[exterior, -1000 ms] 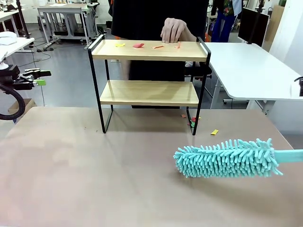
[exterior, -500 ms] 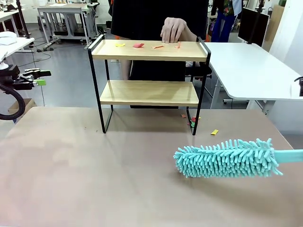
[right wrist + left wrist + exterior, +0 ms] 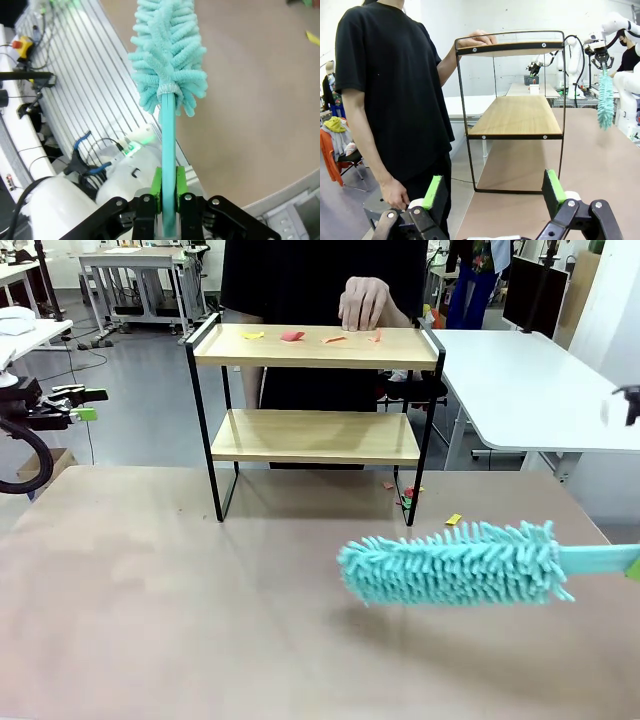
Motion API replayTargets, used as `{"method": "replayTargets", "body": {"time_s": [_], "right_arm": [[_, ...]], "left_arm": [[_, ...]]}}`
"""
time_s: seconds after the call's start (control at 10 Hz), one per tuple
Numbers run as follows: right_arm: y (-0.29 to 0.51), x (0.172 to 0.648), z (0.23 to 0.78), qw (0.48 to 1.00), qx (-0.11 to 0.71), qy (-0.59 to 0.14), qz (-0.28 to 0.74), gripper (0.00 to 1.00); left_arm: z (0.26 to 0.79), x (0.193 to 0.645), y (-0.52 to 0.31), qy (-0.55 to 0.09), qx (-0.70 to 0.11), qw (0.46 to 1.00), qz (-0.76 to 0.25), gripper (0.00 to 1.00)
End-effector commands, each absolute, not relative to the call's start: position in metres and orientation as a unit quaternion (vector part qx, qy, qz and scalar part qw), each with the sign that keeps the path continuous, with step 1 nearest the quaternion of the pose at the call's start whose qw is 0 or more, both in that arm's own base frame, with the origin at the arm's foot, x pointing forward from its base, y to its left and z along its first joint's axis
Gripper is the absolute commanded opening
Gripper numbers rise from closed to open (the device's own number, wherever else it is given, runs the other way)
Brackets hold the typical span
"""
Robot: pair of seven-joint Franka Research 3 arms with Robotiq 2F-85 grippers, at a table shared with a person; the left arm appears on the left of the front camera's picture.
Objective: Clean the shelf.
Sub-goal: Clean the specific section of the Shelf indicated by the human with the Duster.
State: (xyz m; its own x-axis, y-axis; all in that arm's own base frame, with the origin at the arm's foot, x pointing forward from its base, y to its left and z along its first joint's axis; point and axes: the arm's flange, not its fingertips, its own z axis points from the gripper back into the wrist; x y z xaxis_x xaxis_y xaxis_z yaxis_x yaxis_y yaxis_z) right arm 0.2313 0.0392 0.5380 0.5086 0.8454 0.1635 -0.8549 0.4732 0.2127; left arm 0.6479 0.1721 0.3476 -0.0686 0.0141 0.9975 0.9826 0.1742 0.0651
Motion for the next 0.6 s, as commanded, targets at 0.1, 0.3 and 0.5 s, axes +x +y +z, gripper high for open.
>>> {"method": "replayTargets", "body": {"time_s": [0.1,0.3,0.5], "right_arm": [[0.089,0.211,0.602,0.841,0.190,-0.062,0.503,0.13],[0.125,0.197,0.641,0.853,0.220,-0.117,0.458,0.13],[0.162,0.187,0.683,0.870,0.219,-0.151,0.416,0.13]], "left_arm": [[0.350,0.645,0.171,-0.565,-0.439,0.517,-0.470,1.00],[0.350,0.645,0.171,-0.565,-0.439,0.517,-0.470,1.00],[0.350,0.645,0.171,-0.565,-0.439,0.517,-0.470,1.00]]}}
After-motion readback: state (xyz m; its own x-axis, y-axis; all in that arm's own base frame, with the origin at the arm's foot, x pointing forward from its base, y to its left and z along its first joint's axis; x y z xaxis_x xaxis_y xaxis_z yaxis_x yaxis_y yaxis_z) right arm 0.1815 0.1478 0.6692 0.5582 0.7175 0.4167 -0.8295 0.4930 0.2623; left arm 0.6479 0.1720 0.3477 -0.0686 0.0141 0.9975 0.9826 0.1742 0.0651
